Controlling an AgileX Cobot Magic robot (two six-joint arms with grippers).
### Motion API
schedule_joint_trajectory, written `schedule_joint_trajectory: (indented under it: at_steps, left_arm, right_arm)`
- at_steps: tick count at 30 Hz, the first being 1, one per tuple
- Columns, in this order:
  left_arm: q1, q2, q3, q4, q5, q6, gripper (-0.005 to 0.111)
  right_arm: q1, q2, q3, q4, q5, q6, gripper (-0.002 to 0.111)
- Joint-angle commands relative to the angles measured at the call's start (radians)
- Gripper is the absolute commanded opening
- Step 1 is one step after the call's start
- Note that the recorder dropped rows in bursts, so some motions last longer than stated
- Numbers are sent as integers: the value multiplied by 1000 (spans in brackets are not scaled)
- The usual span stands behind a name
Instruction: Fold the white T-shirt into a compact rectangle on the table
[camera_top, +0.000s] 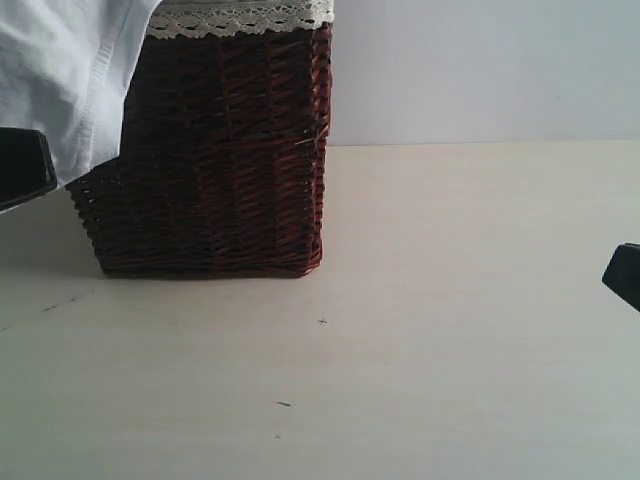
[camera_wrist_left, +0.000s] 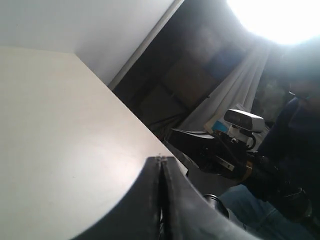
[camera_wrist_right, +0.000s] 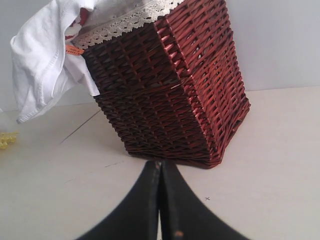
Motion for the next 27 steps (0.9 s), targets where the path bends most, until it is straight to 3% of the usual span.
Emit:
schedule_joint_trajectory:
  at_steps: [1, 5, 12, 19, 23, 27]
  left_arm:
    - [-7, -1, -9, -32, -7, -5, 0]
    - [-7, -1, -9, -196, -7, -1, 0]
    - [-7, -1, -9, -574, -7, 246, 0]
    - [-7, -1, -9, -691, -7, 435, 0]
    - [-7, -3, -9, -737, -7, 679, 0]
    - [-7, -3, 0, -876, -7, 963, 0]
  right_arm:
    - [5, 5, -10, -6, -5, 1, 0]
    - [5, 5, -10, -6, -5, 1, 0]
    - [5, 5, -10, -6, -5, 1, 0]
    - [5, 5, -10, -6, -5, 1, 0]
    - [5, 5, -10, -6, -5, 1, 0]
    - [5, 5, -10, -6, -5, 1, 0]
